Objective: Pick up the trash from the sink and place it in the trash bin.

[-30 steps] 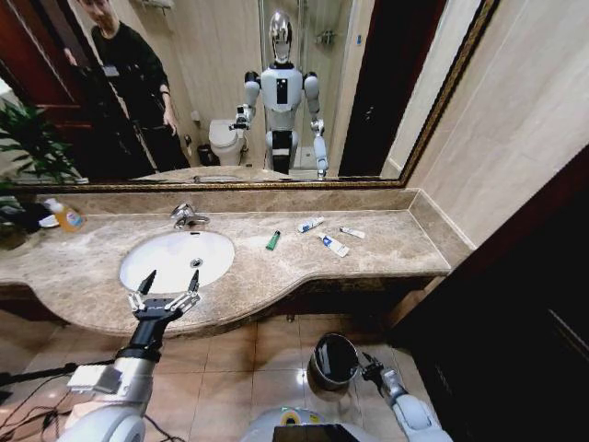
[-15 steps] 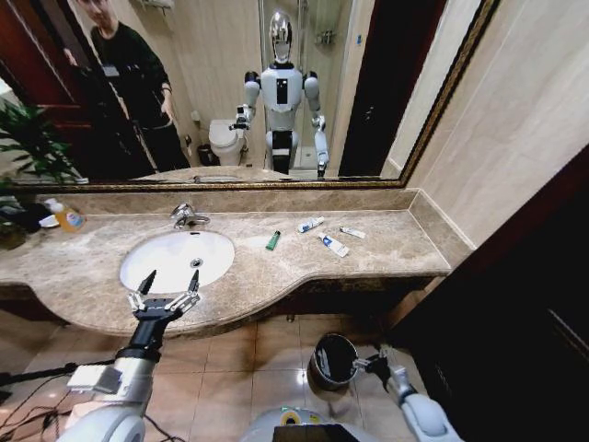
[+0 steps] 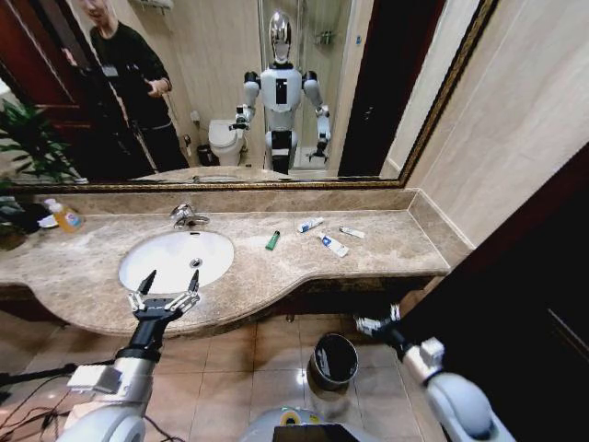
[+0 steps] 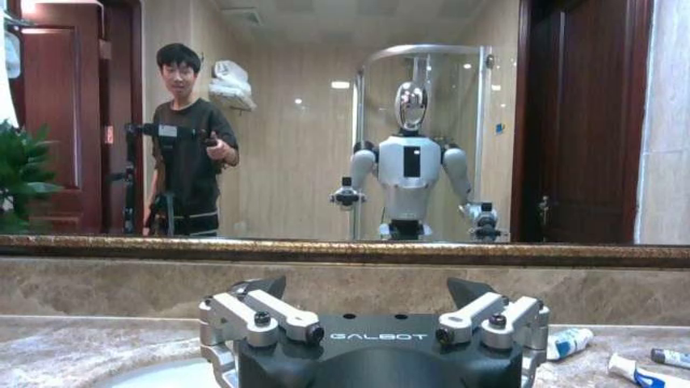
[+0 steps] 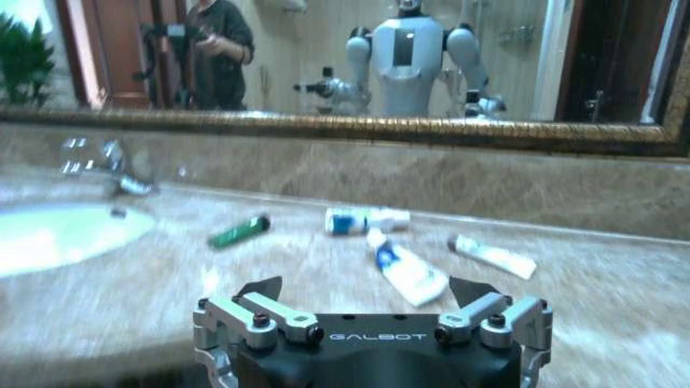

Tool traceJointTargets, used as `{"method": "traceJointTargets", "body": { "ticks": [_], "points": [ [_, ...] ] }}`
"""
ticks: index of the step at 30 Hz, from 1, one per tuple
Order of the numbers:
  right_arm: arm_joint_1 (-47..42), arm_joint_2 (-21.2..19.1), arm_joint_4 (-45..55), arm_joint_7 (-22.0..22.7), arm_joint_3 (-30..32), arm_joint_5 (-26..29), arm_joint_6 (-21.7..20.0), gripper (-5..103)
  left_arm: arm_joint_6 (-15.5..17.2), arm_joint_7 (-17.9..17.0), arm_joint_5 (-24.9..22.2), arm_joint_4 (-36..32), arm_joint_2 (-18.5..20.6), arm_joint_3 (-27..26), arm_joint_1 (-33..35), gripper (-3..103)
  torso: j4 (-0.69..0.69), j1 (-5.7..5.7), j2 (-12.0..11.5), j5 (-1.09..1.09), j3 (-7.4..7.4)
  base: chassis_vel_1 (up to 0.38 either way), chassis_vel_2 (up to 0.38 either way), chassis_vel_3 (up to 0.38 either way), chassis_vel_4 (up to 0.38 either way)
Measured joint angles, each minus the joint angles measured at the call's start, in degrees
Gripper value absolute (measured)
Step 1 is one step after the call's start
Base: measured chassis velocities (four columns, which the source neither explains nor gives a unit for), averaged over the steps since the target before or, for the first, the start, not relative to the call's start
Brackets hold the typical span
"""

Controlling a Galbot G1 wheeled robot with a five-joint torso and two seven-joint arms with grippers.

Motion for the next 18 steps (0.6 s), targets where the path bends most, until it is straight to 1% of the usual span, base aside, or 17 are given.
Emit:
{"method": "traceJointTargets", "body": {
  "ticks": [1, 2, 4, 6, 8, 10, 12, 13, 14, 15, 16, 17, 18],
  "points": [
    [3.53, -0.31, -1.1, 1.44, -1.79, 0.8, -1.55, 100, 0.0, 0.0, 0.0, 0.0, 0.0, 0.0, 0.0, 100, 0.0, 0.01, 0.0, 0.0, 0.0, 0.0, 0.0, 0.0, 0.0],
    [5.68, -0.57, -2.29, 2.43, -3.02, 1.23, -2.09, 100, 0.0, 0.0, 0.0, 0.0, 0.0, 0.0, 0.0, 100, 0.01, 0.01, 0.0, 0.0, 0.0, 0.0, 0.0, 0.0, 0.0],
    [6.82, -0.72, -3.01, 3.09, -3.74, 1.48, -2.26, 100, 0.0, 0.0, 0.0, 0.0, 0.0, 0.0, 0.0, 100, 0.0, 0.01, 0.0, 0.01, 0.01, 0.0, 0.0, 0.0, 0.0],
    [12.23, -1.3, -7.24, 5.81, -6.56, 2.95, -2.38, 100, 0.0, 0.0, 0.0, 0.0, 0.0, 0.0, 0.0, 100, -0.01, 0.0, 0.0, 0.01, 0.01, 0.0, 0.0, 0.0, 0.0],
    [16.67, -2.03, -10.96, 6.08, -8.36, 3.94, -2.38, 100, 0.0, 0.0, 0.0, 0.0, 0.0, 0.0, 0.0, 100, -0.01, 0.01, 0.0, 0.0, 0.01, 0.0, 0.0, 0.0, 0.0],
    [17.9, -2.26, -12.0, 6.0, -8.88, 4.32, -2.39, 100, 0.0, 0.0, 0.0, 0.0, 0.0, 0.0, 0.0, 100, -0.01, 0.01, 0.0, 0.0, 0.01, 0.0, 0.0, 0.0, 0.0],
    [23.15, -3.43, -16.5, 4.91, -11.83, 6.24, -2.59, 100, 0.0, 0.0, 0.0, 0.0, 0.0, 0.0, 0.0, 100, -0.01, 0.01, -0.01, 0.01, 0.01, 0.0, 0.0, 0.0, 0.0],
    [24.69, -3.88, -17.83, 4.0, -12.77, 6.81, -2.68, 100, 0.0, 0.0, 0.0, 0.0, 0.0, 0.0, 0.0, 100, 0.0, 0.01, -0.01, 0.02, 0.01, 0.0, 0.0, 0.0, 0.0],
    [24.69, -3.88, -17.83, 4.0, -12.77, 6.81, -2.68, 100, 0.0, 0.0, 0.0, 0.0, 0.0, 0.0, 0.0, 100, 0.0, 0.01, -0.01, 0.02, 0.01, 0.0, 0.0, 0.0, 0.0],
    [26.95, -4.61, -19.87, 1.7, -14.21, 7.45, -3.02, 100, 0.0, 0.01, 0.0, 0.0, 0.0, 0.0, 0.0, 100, -0.01, 0.01, -0.01, -0.01, 0.01, 0.0, 0.0, 0.0, 0.0],
    [29.51, -5.45, -22.4, -1.58, -15.99, 7.77, -3.24, 100, 0.0, 0.0, 0.0, 0.0, 0.0, 0.0, 0.0, 100, -0.01, 0.01, -0.01, 0.0, 0.01, 0.0, 0.0, 0.0, 0.0],
    [29.51, -5.45, -22.4, -1.58, -15.99, 7.77, -3.24, 100, 0.0, 0.0, 0.0, 0.0, 0.0, 0.0, 0.0, 100, -0.01, 0.01, -0.01, 0.0, 0.01, 0.0, 0.0, 0.0, 0.0],
    [31.79, -6.06, -24.6, -4.31, -17.46, 7.8, -3.4, 100, 0.0, 0.01, 0.0, 0.0, 0.0, 0.0, 0.0, 100, -0.01, 0.01, -0.01, 0.01, 0.01, 0.0, 0.0, 0.0, 0.0]
  ]
}}
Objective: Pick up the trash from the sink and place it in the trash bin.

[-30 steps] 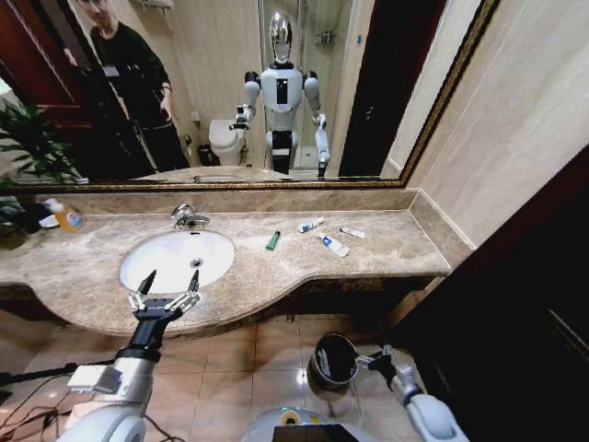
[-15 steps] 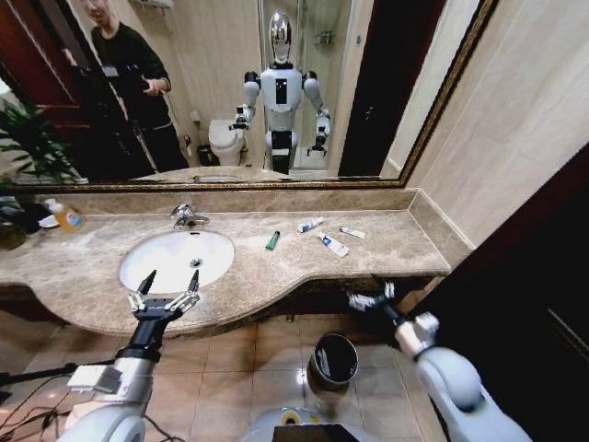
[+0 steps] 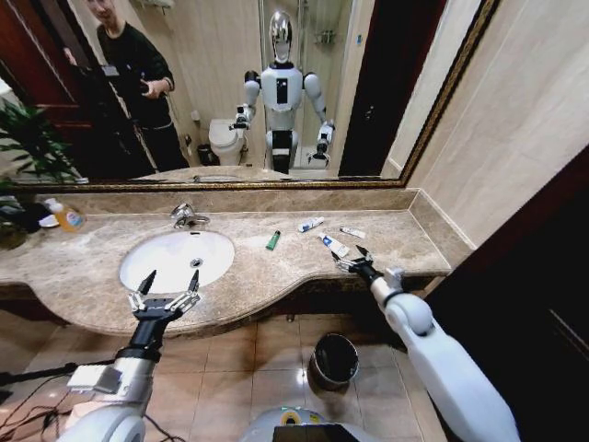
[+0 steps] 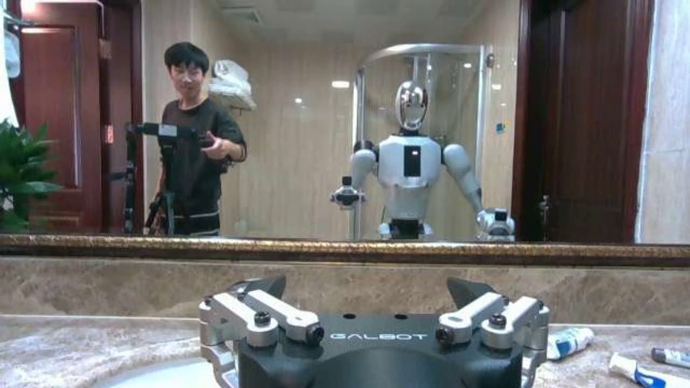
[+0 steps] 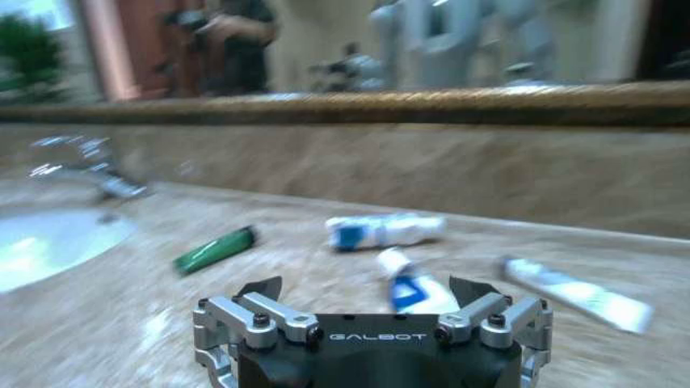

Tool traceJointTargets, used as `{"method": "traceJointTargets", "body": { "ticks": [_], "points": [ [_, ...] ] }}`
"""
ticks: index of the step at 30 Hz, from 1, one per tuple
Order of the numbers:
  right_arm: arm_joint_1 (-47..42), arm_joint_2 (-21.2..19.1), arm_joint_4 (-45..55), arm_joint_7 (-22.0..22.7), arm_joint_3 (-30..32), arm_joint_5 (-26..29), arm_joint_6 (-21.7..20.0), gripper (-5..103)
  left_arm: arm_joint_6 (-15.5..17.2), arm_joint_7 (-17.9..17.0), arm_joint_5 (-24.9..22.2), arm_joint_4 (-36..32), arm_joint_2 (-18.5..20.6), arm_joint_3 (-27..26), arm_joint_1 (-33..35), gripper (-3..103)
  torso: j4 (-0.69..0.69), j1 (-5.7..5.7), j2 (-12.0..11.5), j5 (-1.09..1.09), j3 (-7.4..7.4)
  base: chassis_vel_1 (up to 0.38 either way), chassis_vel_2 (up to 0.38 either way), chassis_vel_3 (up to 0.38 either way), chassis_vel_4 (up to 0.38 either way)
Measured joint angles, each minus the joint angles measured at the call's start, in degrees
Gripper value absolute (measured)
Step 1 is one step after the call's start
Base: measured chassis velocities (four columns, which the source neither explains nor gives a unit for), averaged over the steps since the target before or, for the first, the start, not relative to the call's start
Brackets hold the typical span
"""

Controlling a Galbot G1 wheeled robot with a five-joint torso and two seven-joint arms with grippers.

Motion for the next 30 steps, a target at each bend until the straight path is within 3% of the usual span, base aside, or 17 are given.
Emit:
{"method": "traceJointTargets", "body": {
  "ticks": [3, 11, 26, 30],
  "points": [
    [6.45, -0.49, -5.29, -3.97, -3.74, 0.01, -0.42, 100, 0.0, -0.01, 0.0, 0.0, -0.01, -0.01, 0.0, 100, 0.0, 0.0, 0.0, -0.01, 0.0, 0.0, 0.0, 0.0, 0.0],
    [16.77, 1.72, -15.03, -3.76, -8.98, -0.17, -1.12, 100, 0.0, 0.0, 0.0, 0.0, -0.01, 0.0, 0.0, 100, 0.0, 0.0, 0.0, -0.02, 0.0, 0.0, 0.0, 0.0, 0.0],
    [21.85, 4.19, -22.38, -0.98, -11.93, -0.89, -2.79, 102, 0.0, 0.0, 0.0, 0.0, 0.0, 0.0, 0.0, 100, 0.0, -0.01, 0.0, -0.01, -0.01, 0.0, 0.0, 0.0, 0.0],
    [22.22, 4.82, -23.67, -0.91, -12.0, -0.92, -2.94, 92, 0.0, 0.0, 0.0, 0.0, 0.0, 0.0, 0.0, 100, 0.0, 0.0, 0.0, -0.01, -0.01, 0.0, 0.0, 0.0, 0.0]
  ]
}}
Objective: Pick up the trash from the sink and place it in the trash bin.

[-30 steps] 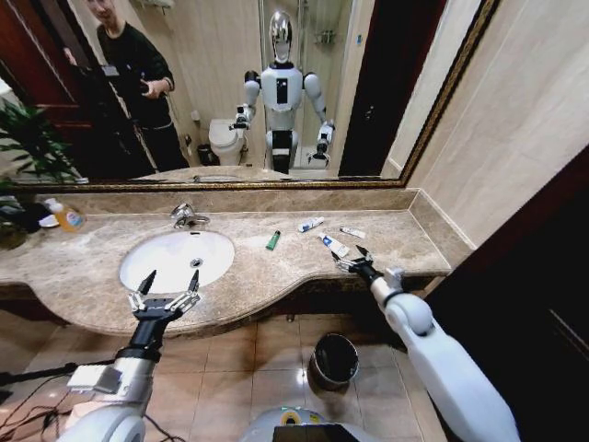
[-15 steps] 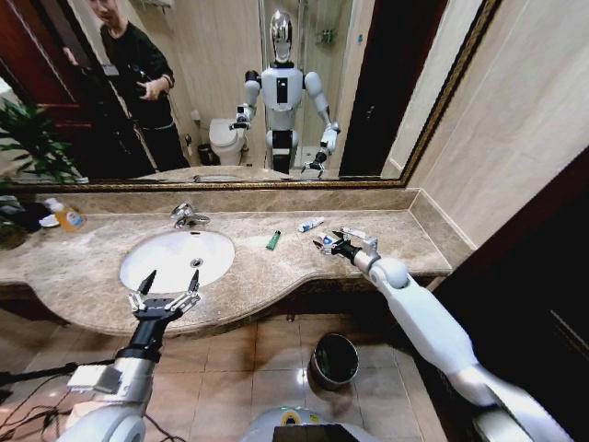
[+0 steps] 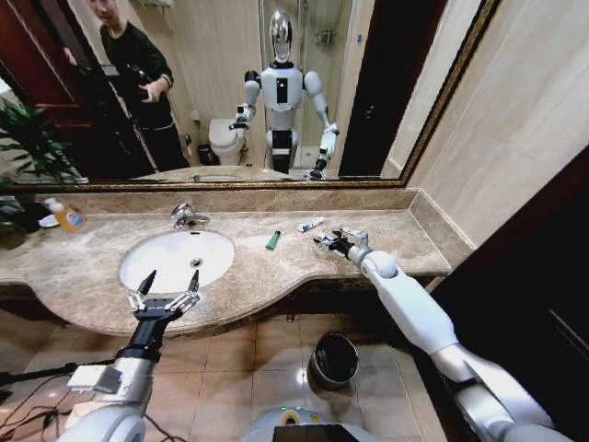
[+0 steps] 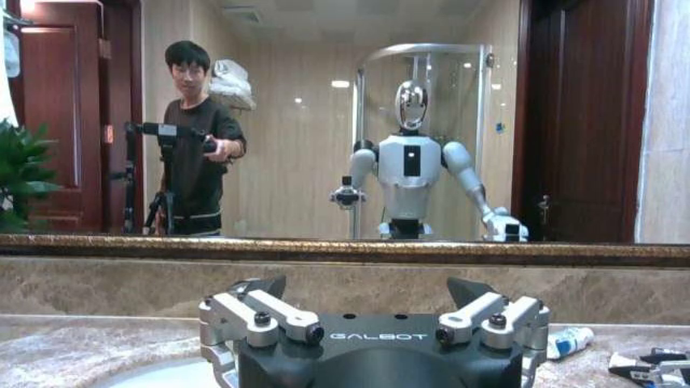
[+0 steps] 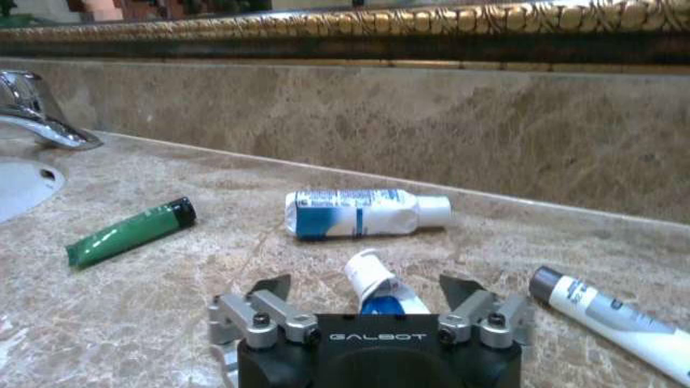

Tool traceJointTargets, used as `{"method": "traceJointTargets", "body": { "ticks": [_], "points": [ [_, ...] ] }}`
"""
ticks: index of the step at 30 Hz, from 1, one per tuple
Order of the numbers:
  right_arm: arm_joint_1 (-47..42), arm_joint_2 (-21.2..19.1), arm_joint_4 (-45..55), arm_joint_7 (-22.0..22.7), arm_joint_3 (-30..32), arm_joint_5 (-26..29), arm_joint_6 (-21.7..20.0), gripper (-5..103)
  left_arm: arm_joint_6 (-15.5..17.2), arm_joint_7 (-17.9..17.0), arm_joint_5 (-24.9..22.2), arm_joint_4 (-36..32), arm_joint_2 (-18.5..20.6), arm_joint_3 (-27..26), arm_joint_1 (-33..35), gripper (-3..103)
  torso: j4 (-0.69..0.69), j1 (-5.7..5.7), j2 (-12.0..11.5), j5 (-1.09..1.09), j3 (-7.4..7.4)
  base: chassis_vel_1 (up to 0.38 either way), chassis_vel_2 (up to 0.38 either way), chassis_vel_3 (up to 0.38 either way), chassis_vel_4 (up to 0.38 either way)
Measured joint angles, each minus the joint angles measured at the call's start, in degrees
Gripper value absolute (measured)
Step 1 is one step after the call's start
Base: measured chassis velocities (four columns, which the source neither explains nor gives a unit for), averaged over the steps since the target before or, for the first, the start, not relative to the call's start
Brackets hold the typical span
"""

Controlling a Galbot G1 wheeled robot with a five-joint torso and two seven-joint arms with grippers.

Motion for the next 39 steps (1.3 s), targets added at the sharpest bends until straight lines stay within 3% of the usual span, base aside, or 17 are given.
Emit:
{"method": "traceJointTargets", "body": {
  "ticks": [2, 4, 9, 10, 17, 23, 29, 36, 39],
  "points": [
    [0.43, 0.44, -0.75, 0.22, -0.03, -0.04, -0.09, 81, 0.0, 0.0, 0.0, 0.0, 0.0, 0.0, 0.0, 100, 0.0, 0.0, 0.0, 0.0, 0.0, 0.0, 0.0, 0.0, 0.0],
    [0.6, 0.56, -1.0, 0.27, -0.04, -0.05, -0.11, 81, 0.0, 0.0, 0.0, 0.0, 0.0, 0.0, 0.0, 100, 0.0, 0.0, 0.0, 0.0, 0.0, 0.0, 0.0, 0.0, 0.0],
    [1.1, 0.95, -2.02, 0.43, -0.11, -0.25, -0.19, 60, 0.0, 0.0, 0.0, 0.0, 0.0, 0.0, 0.0, 100, 0.0, 0.0, 0.0, 0.0, 0.0, 0.0, 0.0, 0.0, 0.0],
    [1.1, 0.95, -2.02, 0.43, -0.11, -0.25, -0.19, 60, 0.0, 0.0, 0.0, 0.0, 0.0, 0.0, 0.0, 100, 0.0, 0.0, 0.0, 0.0, 0.0, 0.0, 0.0, 0.0, 0.0],
    [1.0, 1.09, -2.45, 0.59, 0.07, -0.99, 0.1, 28, 0.0, 0.0, 0.0, 0.0, 0.0, 0.0, 0.0, 100, 0.0, 0.0, 0.01, 0.0, -0.01, 0.0, 0.0, 0.0, 0.0],
    [0.25, 0.75, -0.24, 2.06, 0.43, -0.31, -0.08, 19, 0.0, 0.0, 0.0, 0.0, 0.0, 0.0, 0.0, 100, 0.0, 0.0, 0.01, 0.01, 0.0, 0.0, 0.0, 0.0, 0.0],
    [-3.68, -2.14, 10.45, 5.2, 2.63, 2.58, -1.8, 4, 0.0, 0.0, 0.0, 0.0, 0.0, 0.0, 0.0, 100, 0.01, 0.0, 0.01, 0.0, 0.0, 0.0, 0.0, 0.0, 0.0],
    [-12.98, -7.29, 24.09, 7.52, 7.02, 5.32, -3.05, 4, 0.0, 0.0, 0.0, 0.0, 0.01, 0.0, 0.0, 100, 0.0, 0.0, 0.01, 0.01, 0.0, 0.0, 0.0, 0.0, 0.0],
    [-20.87, -11.07, 34.34, 9.24, 10.51, 6.51, -3.41, 4, 0.0, 0.0, 0.0, 0.0, 0.0, 0.0, 0.0, 100, -0.02, -0.01, 0.01, 0.01, -0.01, 0.0, 0.0, 0.0, 0.0]
  ]
}}
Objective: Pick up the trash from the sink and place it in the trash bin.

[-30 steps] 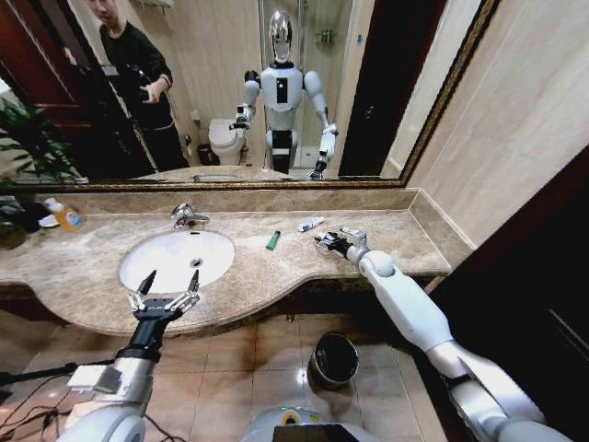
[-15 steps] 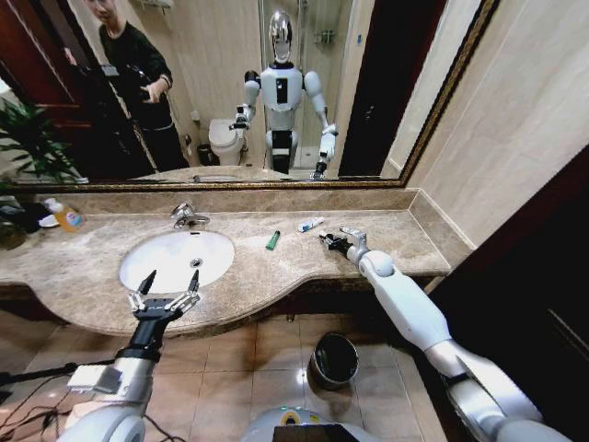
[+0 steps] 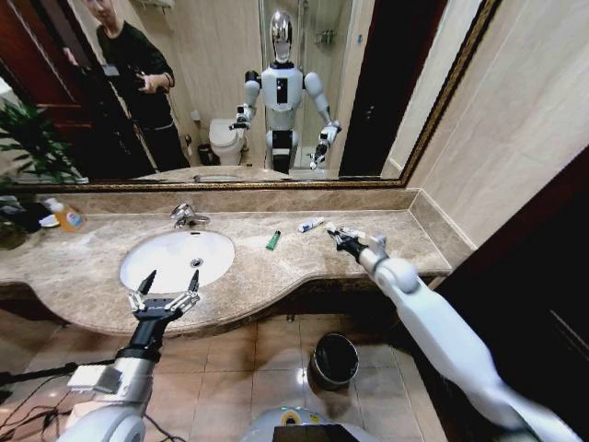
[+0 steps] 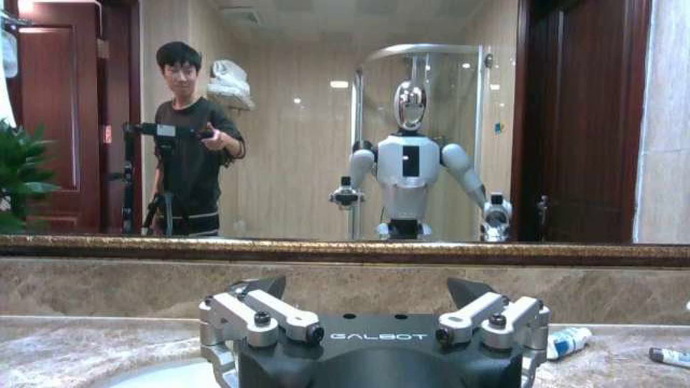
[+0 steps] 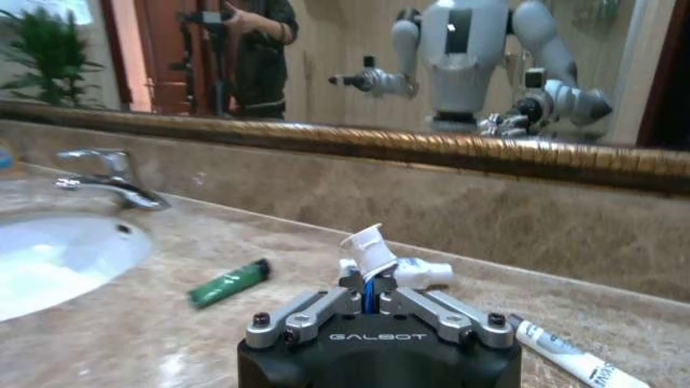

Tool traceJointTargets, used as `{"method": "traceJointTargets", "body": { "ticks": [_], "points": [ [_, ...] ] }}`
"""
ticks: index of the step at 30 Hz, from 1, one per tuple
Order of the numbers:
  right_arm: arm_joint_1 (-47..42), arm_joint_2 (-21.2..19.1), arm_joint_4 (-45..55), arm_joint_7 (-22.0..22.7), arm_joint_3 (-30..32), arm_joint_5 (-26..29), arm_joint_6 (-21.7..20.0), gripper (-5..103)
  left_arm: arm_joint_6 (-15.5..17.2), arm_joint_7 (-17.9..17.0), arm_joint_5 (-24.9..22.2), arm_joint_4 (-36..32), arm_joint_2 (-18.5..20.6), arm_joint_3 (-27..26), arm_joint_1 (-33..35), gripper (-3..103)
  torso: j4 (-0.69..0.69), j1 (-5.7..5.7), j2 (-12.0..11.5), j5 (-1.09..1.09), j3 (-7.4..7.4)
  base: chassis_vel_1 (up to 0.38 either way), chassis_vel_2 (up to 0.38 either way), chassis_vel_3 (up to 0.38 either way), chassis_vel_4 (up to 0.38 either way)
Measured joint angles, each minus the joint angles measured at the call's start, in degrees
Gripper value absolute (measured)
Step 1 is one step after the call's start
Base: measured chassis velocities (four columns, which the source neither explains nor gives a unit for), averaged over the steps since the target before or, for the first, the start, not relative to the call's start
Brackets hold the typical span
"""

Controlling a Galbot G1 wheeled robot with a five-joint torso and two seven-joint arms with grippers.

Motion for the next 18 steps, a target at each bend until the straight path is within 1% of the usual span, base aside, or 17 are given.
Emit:
{"method": "traceJointTargets", "body": {
  "ticks": [1, 4, 5, 7, 8, 9, 10, 11, 12, 13, 14, 15, 16, 18],
  "points": [
    [0.0, 0.0, 0.0, 0.0, 0.0, 0.0, 0.0, 4, 0.0, 0.0, 0.0, 0.0, 0.0, 0.0, 0.0, 100, 0.0, 0.0, 0.0, 0.0, 0.0, 0.0, 0.0, 0.0, 0.0],
    [-6.79, -2.66, 8.44, 2.68, 3.41, 1.15, -0.59, 4, 0.0, 0.0, -0.01, 0.0, 0.0, 0.0, 0.0, 100, 0.02, 0.0, 0.0, -0.02, 0.0, 0.0, 0.0, 0.0, 0.0],
    [-6.79, -2.66, 8.44, 2.68, 3.41, 1.15, -0.59, 4, 0.0, 0.0, -0.01, 0.0, 0.0, 0.0, 0.0, 100, 0.02, 0.0, 0.0, -0.02, 0.0, 0.0, 0.0, 0.0, 0.0],
    [-13.72, -3.03, 14.45, 3.61, 7.11, 1.61, -2.2, 4, 0.0, 0.0, 0.0, 0.0, 0.0, 0.0, 0.0, 100, 0.02, 0.0, 0.0, -0.01, 0.0, 0.0, 0.0, 0.0, 0.0],
    [-13.72, -3.03, 14.45, 3.61, 7.11, 1.61, -2.2, 4, 0.0, 0.0, 0.0, 0.0, 0.0, 0.0, 0.0, 100, 0.02, 0.0, 0.0, -0.01, 0.0, 0.0, 0.0, 0.0, 0.0],
    [-17.31, -2.5, 16.87, 3.65, 8.67, 1.61, -2.79, 4, 0.0, -0.01, 0.0, 0.0, 0.0, 0.0, 0.0, 100, 0.02, 0.0, 0.0, -0.03, 0.0, 0.0, 0.0, 0.0, 0.0],
    [-19.94, -1.93, 18.42, 3.52, 9.67, 1.54, -3.27, 4, 0.0, -0.01, 0.0, 0.0, 0.0, 0.0, 0.0, 100, 0.01, 0.0, 0.0, 0.01, 0.0, 0.0, 0.0, 0.0, 0.0],
    [-24.93, -0.46, 21.0, 2.75, 11.35, 0.66, -3.76, 4, 0.0, 0.0, 0.0, 0.0, 0.0, 0.0, 0.0, 100, 0.01, 0.0, 0.0, -0.02, 0.0, 0.0, 0.0, 0.0, 0.0],
    [-27.39, 0.48, 21.98, 2.15, 11.97, -0.08, -3.76, 4, 0.0, 0.0, 0.0, 0.0, 0.0, 0.0, 0.0, 100, 0.01, 0.0, 0.0, -0.01, -0.01, 0.0, 0.0, 0.0, 0.0],
    [-27.39, 0.48, 21.98, 2.15, 11.97, -0.08, -3.76, 4, 0.0, 0.0, 0.0, 0.0, 0.0, 0.0, 0.0, 100, 0.01, 0.0, 0.0, -0.01, -0.01, 0.0, 0.0, 0.0, 0.0],
    [-30.11, 1.64, 22.76, 1.34, 12.55, -1.01, -3.74, 4, 0.0, -0.01, 0.0, 0.0, 0.0, 0.0, 0.01, 100, 0.01, 0.0, 0.0, -0.02, -0.01, 0.0, 0.0, 0.0, 0.0],
    [-34.57, 4.17, 23.34, -0.15, 13.34, -2.9, -3.4, 4, 0.0, -0.01, 0.0, 0.0, 0.0, 0.0, 0.0, 100, 0.02, -0.01, 0.0, -0.02, -0.01, 0.0, 0.0, 0.0, 0.0],
    [-34.57, 4.17, 23.34, -0.15, 13.34, -2.9, -3.4, 4, 0.0, -0.01, 0.0, 0.0, 0.0, 0.0, 0.0, 100, 0.02, -0.01, 0.0, -0.02, -0.01, 0.0, 0.0, 0.0, 0.0],
    [-39.48, 7.8, 22.04, -2.14, 13.62, -6.08, -1.36, 4, 0.0, 0.01, 0.0, 0.0, 0.0, 0.0, 0.0, 100, 0.01, -0.01, 0.01, -0.03, -0.01, 0.0, 0.0, 0.0, 0.0]
  ]
}}
